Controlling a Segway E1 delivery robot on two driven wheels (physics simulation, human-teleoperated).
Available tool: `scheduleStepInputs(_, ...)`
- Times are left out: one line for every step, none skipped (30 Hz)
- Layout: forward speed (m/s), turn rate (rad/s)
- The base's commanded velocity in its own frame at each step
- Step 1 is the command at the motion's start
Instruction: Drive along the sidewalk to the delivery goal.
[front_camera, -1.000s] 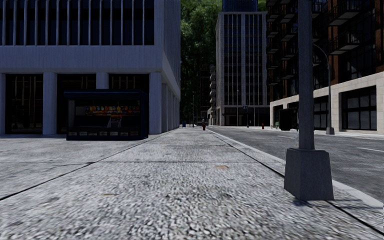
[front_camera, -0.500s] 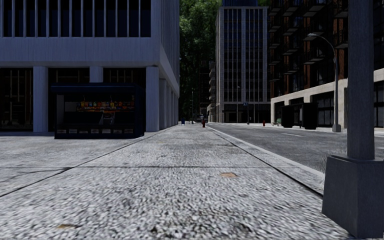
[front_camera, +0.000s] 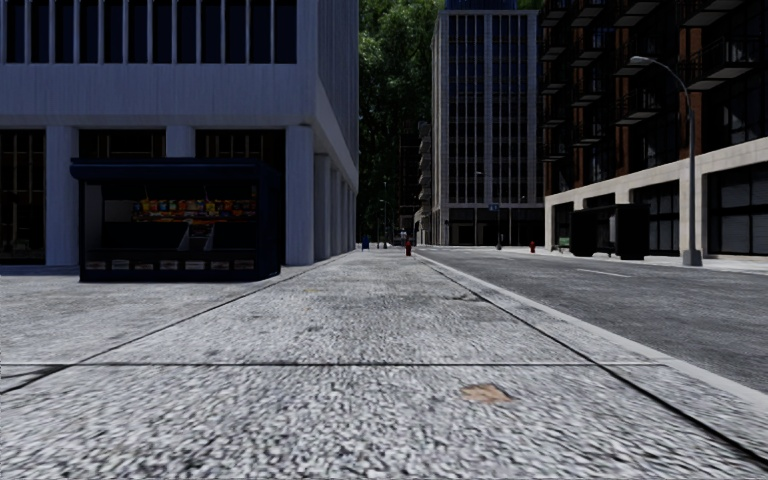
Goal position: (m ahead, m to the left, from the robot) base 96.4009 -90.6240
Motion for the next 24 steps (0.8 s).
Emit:
scheduleStepInputs(2.00,0.00)
scheduleStepInputs(2.00,0.00)
scheduleStepInputs(2.00,0.00)
scheduleStepInputs(2.00,0.00)
scheduleStepInputs(2.00,0.00)
scheduleStepInputs(2.00,0.00)
scheduleStepInputs(2.00,0.00)
scheduleStepInputs(2.00,0.00)
scheduleStepInputs(2.00,0.00)
scheduleStepInputs(2.00,0.00)
scheduleStepInputs(2.00,0.00)
scheduleStepInputs(2.00,0.00)
scheduleStepInputs(2.00,0.00)
scheduleStepInputs(2.00,0.00)
scheduleStepInputs(2.00,0.00)
scheduleStepInputs(2.00,0.00)
scheduleStepInputs(2.00,0.00)
scheduleStepInputs(2.00,0.00)
scheduleStepInputs(2.00,0.00)
scheduleStepInputs(2.00,0.00)
scheduleStepInputs(2.00,0.00)
scheduleStepInputs(2.00,0.00)
scheduleStepInputs(2.00,0.00)
scheduleStepInputs(2.00,0.00)
